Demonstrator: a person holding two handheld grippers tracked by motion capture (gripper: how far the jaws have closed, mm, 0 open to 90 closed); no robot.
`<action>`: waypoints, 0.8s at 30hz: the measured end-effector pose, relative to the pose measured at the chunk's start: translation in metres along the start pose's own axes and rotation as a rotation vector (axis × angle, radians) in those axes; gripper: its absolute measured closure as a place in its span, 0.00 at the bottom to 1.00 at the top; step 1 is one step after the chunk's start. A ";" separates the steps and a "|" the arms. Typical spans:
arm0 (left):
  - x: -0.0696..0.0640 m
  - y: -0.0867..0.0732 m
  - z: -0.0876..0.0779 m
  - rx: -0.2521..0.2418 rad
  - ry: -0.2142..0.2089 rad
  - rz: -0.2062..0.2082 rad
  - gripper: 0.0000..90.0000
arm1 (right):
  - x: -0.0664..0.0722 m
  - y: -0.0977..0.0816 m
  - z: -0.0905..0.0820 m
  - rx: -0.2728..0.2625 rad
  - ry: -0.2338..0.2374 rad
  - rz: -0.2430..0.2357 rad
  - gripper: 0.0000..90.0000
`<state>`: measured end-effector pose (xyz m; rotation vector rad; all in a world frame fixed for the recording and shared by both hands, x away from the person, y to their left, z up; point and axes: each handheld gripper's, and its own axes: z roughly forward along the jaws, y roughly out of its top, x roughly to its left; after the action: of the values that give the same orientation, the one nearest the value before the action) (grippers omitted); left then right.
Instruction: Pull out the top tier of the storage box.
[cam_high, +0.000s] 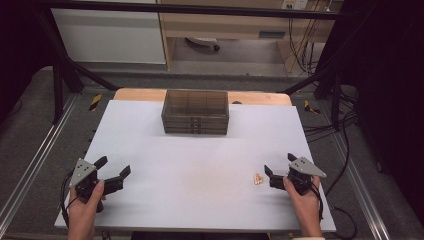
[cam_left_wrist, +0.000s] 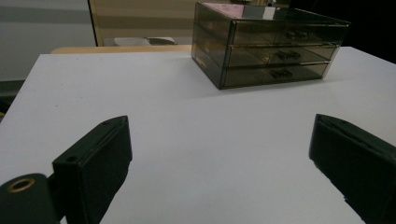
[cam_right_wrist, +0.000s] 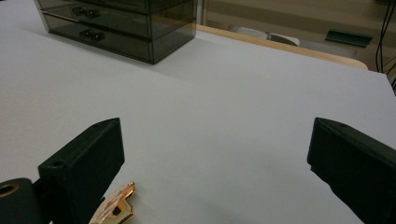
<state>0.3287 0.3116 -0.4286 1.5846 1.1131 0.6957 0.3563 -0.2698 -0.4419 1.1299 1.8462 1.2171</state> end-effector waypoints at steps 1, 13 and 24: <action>0.000 0.000 0.000 0.000 0.000 0.000 0.06 | 0.000 0.000 0.000 0.000 0.000 0.000 0.05; -0.017 0.002 0.008 0.027 -0.061 0.031 0.11 | 0.005 0.002 0.003 0.029 0.019 -0.006 0.06; -0.055 0.010 0.017 0.081 -0.103 0.156 0.06 | 0.008 0.002 0.002 0.042 0.015 -0.050 0.06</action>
<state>0.3240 0.2542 -0.4191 1.7701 0.9603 0.6703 0.3554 -0.2612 -0.4412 1.0940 1.9079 1.1666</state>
